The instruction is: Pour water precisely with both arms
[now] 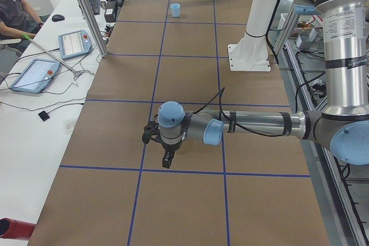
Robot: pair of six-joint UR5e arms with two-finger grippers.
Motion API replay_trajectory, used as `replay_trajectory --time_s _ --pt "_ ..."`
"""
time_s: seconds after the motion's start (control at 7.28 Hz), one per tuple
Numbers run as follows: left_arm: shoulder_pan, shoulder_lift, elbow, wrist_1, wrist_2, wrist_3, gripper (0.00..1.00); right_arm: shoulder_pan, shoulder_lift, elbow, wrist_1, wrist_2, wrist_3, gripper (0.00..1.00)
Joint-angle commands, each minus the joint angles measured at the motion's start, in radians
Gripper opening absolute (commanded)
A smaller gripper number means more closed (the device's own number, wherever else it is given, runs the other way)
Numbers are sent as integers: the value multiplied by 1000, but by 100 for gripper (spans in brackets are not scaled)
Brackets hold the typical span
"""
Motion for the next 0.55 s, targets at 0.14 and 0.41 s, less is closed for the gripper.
replay_trajectory --time_s 0.14,0.41 --pt "0 6 5 -30 7 3 100 0 1 -4 0 0 1 100" --pt "-2 14 3 -33 -1 1 100 0 1 -10 0 0 1 100"
